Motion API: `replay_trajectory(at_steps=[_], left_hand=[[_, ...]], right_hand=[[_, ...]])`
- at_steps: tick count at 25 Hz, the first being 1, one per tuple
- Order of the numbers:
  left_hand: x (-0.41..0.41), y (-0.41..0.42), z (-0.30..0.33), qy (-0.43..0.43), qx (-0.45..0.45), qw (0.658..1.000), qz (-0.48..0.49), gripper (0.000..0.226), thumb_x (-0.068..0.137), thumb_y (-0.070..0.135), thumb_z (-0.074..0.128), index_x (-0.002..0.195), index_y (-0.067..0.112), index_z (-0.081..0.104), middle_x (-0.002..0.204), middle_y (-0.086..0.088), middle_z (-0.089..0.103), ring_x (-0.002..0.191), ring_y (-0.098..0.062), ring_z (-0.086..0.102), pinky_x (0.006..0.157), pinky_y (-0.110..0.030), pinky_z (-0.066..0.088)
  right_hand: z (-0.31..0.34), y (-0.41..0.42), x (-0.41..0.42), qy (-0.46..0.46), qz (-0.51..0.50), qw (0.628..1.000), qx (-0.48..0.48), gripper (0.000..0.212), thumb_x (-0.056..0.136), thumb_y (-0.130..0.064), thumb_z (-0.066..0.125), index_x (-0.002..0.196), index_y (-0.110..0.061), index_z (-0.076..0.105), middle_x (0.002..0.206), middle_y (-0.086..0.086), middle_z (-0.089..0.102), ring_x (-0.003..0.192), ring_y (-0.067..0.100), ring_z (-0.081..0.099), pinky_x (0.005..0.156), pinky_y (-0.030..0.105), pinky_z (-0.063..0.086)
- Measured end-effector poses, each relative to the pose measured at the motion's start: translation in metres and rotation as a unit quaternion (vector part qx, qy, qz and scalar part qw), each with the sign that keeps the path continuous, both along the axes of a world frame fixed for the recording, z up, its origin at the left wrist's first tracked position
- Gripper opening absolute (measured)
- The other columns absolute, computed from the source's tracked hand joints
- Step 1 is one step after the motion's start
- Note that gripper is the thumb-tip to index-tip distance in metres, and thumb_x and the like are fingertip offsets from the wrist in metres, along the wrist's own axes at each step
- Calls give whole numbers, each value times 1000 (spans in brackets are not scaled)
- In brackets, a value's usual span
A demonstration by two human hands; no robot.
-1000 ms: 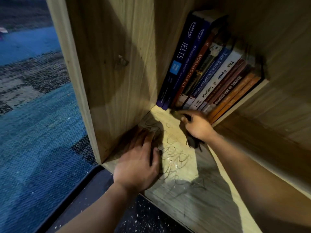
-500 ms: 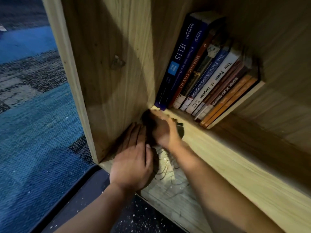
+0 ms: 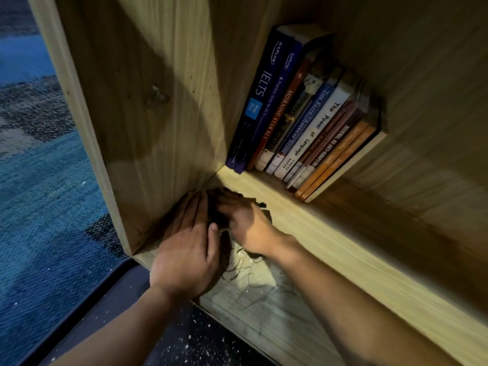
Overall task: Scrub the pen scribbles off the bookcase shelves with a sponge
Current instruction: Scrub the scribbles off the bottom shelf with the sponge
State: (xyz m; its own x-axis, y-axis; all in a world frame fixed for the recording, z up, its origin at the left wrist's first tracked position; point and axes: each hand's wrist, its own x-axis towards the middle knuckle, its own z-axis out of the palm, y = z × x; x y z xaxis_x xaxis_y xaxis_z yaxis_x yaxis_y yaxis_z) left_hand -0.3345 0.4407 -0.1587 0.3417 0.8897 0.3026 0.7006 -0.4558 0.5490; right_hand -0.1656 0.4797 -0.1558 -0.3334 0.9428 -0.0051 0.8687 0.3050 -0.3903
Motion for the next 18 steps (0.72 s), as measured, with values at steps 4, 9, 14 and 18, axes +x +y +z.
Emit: replay_trajectory(at_steps=[4, 9, 14, 18], left_hand=[[2, 0, -4, -10, -7, 1000, 17, 72, 96, 47, 10, 149, 2, 28, 156, -13, 29, 144, -9, 14, 112, -13, -5], [1, 0, -4, 9, -26, 999, 17, 76, 94, 52, 6, 151, 6, 23, 158, -10, 24, 136, 0, 3, 112, -20, 2], [1, -1, -2, 8, -69, 997, 15, 84, 90, 59, 1, 146, 6, 34, 158, -8, 24, 145, -8, 8, 112, -25, 12], [2, -1, -3, 34, -86, 995, 24, 86, 89, 61, -1, 142, 7, 40, 155, -9, 33, 145, -16, 21, 112, -27, 19]], right_hand=[[14, 26, 38, -16, -212, 977, -25, 61, 87, -2, 47, 141, -30, 45, 152, -8, 36, 141, 18, 32, 118, 36, 24], [8, 19, -7, -81, -85, 992, -40, 54, 95, -19, 45, 147, -30, 34, 155, -1, 29, 144, 20, 21, 119, 34, 17], [15, -20, 64, -69, -231, 969, -52, 57, 98, -14, 33, 150, -34, 22, 160, -7, 15, 148, 12, 6, 120, 30, 3], [10, 9, 11, -114, -273, 952, -76, 62, 98, -33, 40, 153, -27, 12, 161, 0, 5, 148, 21, -1, 121, 43, 1]])
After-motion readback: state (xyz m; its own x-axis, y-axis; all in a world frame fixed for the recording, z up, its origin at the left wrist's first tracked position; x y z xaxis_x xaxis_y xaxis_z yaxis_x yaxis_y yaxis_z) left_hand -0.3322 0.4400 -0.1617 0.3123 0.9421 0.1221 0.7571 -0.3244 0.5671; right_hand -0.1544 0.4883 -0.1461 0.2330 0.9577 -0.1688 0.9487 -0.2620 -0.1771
